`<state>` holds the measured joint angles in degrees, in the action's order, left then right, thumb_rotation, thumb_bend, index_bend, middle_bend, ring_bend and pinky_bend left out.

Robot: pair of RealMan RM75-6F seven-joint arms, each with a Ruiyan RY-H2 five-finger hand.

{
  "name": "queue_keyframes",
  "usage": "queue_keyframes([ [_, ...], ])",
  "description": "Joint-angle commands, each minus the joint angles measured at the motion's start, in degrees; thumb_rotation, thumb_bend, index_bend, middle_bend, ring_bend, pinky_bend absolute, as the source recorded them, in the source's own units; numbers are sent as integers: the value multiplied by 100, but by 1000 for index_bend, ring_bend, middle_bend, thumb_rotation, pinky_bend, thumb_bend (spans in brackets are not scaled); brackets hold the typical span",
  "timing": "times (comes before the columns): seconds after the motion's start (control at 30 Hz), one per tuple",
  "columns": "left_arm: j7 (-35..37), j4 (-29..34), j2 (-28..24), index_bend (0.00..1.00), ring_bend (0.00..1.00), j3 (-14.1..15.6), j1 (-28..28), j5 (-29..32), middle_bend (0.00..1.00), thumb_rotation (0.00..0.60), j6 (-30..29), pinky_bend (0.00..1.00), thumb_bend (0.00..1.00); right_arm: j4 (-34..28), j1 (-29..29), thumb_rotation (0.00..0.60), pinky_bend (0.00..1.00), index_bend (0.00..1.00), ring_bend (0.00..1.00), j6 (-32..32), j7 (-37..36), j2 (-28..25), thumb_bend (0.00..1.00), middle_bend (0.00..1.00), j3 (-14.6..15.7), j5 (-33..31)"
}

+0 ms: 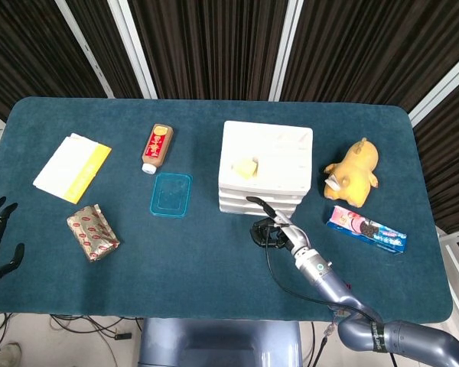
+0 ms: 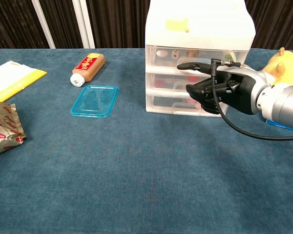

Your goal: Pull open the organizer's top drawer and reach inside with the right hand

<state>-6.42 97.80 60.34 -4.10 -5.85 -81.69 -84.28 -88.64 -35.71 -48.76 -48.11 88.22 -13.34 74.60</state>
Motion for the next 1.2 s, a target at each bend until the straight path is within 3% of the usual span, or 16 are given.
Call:
queue_keyframes([
  [0.03,-4,2,1,96,0,2,0,-2,28,600,0,0,417,12,5,600,850,0,849,8,14,8,545,783,0,-28],
  [0.8,-3,4,-3,96,0,-3,3,19,29,600,3,0,417,4,-44,600,851,0,849,104,-138,-19,546,787,-83,52],
  [1.0,-5,7,-5,96,0,-2,5,16,29,600,-2,0,417,39,-113,600,851,0,849,175,-188,-53,623,792,-125,82],
  [1.2,-17,13,-9,96,0,0,2,27,29,600,12,0,417,62,-161,600,851,0,850,291,-171,-82,626,795,-142,-24],
])
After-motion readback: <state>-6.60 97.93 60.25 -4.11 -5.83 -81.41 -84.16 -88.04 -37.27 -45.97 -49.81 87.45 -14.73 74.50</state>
